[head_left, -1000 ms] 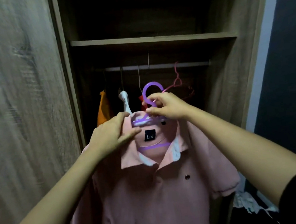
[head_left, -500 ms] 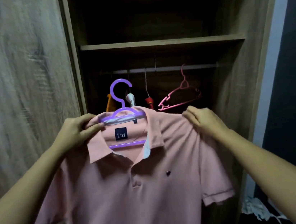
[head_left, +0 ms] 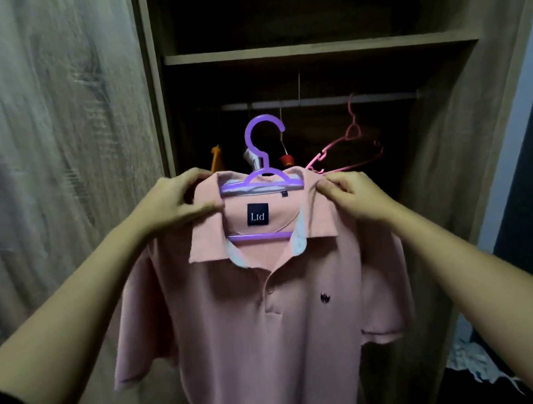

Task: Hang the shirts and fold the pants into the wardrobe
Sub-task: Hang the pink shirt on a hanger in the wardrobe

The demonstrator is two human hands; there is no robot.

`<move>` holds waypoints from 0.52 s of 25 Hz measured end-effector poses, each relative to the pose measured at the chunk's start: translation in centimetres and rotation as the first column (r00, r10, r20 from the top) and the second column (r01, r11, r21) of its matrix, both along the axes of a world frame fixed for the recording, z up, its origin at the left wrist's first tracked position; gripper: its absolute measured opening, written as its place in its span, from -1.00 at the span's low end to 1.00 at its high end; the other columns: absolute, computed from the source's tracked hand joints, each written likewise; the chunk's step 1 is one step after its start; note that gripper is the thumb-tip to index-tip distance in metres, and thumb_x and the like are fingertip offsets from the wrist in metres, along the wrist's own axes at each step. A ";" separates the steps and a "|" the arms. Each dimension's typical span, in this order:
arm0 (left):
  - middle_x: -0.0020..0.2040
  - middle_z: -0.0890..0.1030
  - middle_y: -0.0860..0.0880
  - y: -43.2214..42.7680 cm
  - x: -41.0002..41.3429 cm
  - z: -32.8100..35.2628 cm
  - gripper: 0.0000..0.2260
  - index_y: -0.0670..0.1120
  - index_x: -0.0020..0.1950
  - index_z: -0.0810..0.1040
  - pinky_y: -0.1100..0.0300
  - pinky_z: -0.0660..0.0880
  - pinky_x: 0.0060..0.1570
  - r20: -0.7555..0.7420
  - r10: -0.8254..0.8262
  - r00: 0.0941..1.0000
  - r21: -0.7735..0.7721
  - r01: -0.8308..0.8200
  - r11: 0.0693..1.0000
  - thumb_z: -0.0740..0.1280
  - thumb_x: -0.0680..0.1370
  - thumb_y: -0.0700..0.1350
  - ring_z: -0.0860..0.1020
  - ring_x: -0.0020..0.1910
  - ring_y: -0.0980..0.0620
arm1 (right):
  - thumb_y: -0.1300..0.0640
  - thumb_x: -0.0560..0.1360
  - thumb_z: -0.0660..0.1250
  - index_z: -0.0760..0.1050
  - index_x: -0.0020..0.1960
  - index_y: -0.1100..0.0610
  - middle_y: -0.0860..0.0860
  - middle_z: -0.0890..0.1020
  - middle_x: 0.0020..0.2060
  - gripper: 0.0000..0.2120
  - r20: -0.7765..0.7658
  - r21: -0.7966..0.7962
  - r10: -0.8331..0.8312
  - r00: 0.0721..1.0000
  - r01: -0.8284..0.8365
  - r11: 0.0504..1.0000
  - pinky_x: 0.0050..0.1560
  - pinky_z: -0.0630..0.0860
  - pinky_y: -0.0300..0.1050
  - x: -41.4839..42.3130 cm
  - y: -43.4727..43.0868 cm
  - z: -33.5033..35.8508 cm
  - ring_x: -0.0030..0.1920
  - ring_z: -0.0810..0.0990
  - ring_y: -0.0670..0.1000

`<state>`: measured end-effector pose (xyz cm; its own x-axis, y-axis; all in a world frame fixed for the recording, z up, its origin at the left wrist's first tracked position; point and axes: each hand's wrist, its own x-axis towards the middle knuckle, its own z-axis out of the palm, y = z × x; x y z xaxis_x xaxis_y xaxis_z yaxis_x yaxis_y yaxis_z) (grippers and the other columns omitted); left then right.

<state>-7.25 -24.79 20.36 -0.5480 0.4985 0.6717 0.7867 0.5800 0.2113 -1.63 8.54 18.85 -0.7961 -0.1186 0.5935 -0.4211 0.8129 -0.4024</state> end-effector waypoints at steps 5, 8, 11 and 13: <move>-0.48 0.43 0.06 -1.9 -1.2 -1.8 -0.62 0.00 -0.40 0.33 0.20 0.20 -0.42 -0.068 0.076 0.995 0.092 -0.070 0.993 0.24 0.38 0.28 0.34 -0.44 0.14 | -0.16 0.37 0.41 0.48 0.17 -0.04 -0.14 0.61 0.02 -0.57 0.039 -0.007 0.040 0.998 -0.040 0.999 0.02 0.45 -0.17 0.8 2.1 -1.4 0.00 0.55 -0.19; -0.50 0.42 0.04 -3.8 -1.7 -1.2 -0.70 -0.04 -0.38 0.44 0.24 0.25 -0.42 -0.051 0.121 0.991 0.118 -0.115 0.986 0.32 0.39 0.15 0.33 -0.44 0.16 | -0.02 0.35 0.50 0.35 0.28 0.01 -0.09 0.55 0.06 -0.42 0.188 0.006 -0.102 0.977 0.102 0.995 0.04 0.39 -0.19 1.3 5.0 -4.4 0.03 0.51 -0.14; -0.50 0.41 0.05 -5.5 -1.9 -0.9 -0.76 0.05 -0.36 0.46 0.30 0.25 -0.44 -0.098 0.123 0.988 0.046 -0.119 0.992 0.43 0.41 0.09 0.31 -0.47 0.17 | 0.20 0.50 0.34 0.49 -0.11 0.06 -0.04 0.55 -0.26 -0.93 0.116 -0.278 0.003 0.993 0.030 0.960 -0.16 0.37 -0.24 1.5 5.0 -4.8 -0.27 0.47 -0.27; -0.52 0.39 -0.03 -5.8 -1.8 -1.0 -0.71 -0.12 -0.31 0.57 0.26 0.25 -0.45 -0.096 0.108 0.989 0.037 -0.105 0.994 0.46 0.42 0.09 0.27 -0.46 0.16 | 0.24 0.57 0.23 0.46 -0.23 0.04 -0.06 0.48 -0.33 -0.78 0.034 -0.456 0.006 0.999 0.011 0.890 -0.23 0.34 -0.38 1.5 4.5 -3.6 -0.35 0.41 -0.31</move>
